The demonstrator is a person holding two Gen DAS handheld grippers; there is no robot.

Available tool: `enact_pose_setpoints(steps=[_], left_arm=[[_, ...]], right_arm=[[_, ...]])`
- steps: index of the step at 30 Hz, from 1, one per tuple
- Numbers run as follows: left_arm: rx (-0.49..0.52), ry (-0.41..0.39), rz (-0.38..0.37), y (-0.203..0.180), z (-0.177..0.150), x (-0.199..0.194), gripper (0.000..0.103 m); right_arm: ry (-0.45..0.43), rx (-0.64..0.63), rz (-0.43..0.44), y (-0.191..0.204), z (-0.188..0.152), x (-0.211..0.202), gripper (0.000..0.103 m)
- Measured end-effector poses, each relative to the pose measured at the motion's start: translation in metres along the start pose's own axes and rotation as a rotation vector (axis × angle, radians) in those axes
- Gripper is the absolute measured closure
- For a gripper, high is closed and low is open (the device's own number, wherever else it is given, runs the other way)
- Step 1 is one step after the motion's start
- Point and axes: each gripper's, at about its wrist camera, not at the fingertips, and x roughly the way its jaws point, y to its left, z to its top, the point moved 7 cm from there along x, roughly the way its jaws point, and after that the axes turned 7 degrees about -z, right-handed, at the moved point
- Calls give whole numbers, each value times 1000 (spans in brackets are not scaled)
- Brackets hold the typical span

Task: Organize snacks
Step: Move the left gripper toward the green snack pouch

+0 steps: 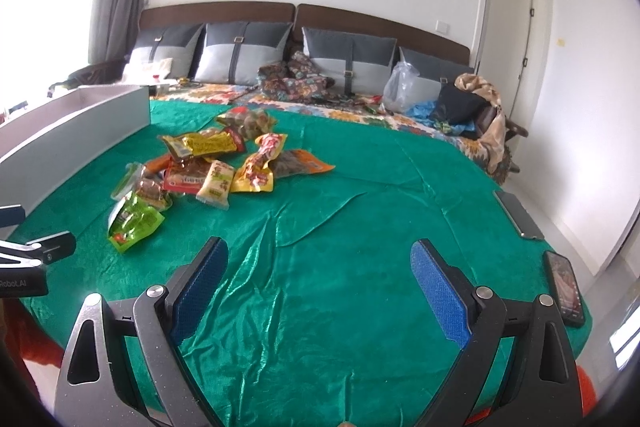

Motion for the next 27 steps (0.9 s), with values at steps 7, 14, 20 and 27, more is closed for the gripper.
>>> enact_pose_setpoints(steps=[7,14,20,27], left_arm=[[-8,34,8,3,-6,12,0],[-29,99,21,9,-15,40,0],[-26,151,45,15,-24,61,0],[-6,152,36,19,-22,66,0]], right_arm=[[15,-13,4,2,-4,3,8],[118,-36,35,9,-24,25,8],[203,-27,52,9,-44,43,8],[278,-15,64,11,-59,62,8]])
